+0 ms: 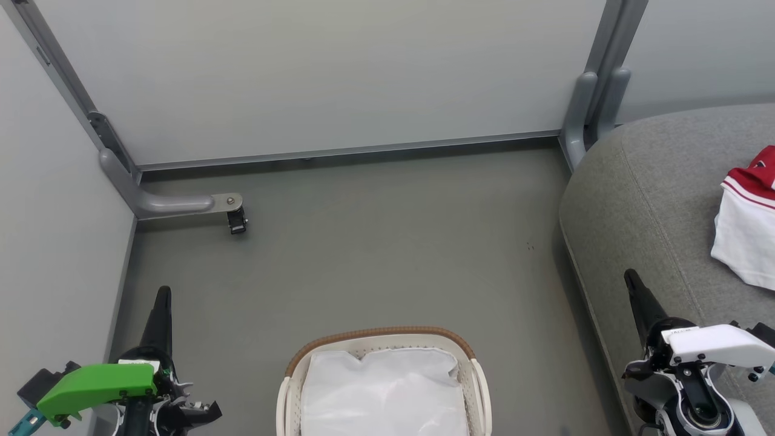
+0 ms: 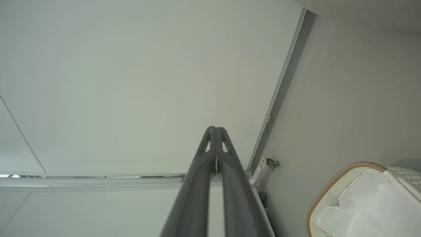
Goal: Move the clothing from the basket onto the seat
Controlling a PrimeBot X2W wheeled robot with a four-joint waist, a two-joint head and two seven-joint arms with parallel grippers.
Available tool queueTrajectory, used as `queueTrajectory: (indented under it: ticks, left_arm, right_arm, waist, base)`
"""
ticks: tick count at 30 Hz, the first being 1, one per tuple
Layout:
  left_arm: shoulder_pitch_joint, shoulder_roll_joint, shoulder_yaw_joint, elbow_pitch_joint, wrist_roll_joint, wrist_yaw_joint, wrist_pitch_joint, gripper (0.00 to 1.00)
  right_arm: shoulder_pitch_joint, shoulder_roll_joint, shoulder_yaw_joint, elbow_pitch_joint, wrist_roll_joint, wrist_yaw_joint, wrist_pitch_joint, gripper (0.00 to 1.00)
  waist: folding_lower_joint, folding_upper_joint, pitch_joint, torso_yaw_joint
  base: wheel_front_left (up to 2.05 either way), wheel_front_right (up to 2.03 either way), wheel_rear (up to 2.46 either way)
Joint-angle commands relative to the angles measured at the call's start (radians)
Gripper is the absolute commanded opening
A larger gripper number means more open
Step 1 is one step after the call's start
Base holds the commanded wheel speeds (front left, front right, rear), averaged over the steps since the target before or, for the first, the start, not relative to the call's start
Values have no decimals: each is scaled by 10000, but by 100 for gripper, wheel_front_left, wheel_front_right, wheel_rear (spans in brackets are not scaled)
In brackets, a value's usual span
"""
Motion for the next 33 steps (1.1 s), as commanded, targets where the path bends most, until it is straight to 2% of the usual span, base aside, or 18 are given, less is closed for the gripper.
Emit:
queueTrajectory:
  ticks: [1, 14, 33]
  left_arm:
    - [-198, 77, 47, -69, -232, -66, 73, 0]
    - [-200, 80, 68, -171, -1086, -90, 301, 0]
    - [-186, 79, 65, -159, -1055, -88, 304, 0]
  right_arm:
    - [110, -59, -61, -89, 223, -6, 69, 0]
    - [191, -65, -200, -207, 1076, -7, 298, 0]
    - [193, -64, -193, -198, 1060, -5, 290, 0]
  waist:
    - [0, 0, -9, 6]
    - [0, 0, -81, 49]
    - [0, 0, -83, 50]
  base:
    - [0, 0, 0]
    - [0, 0, 0]
    - [0, 0, 0]
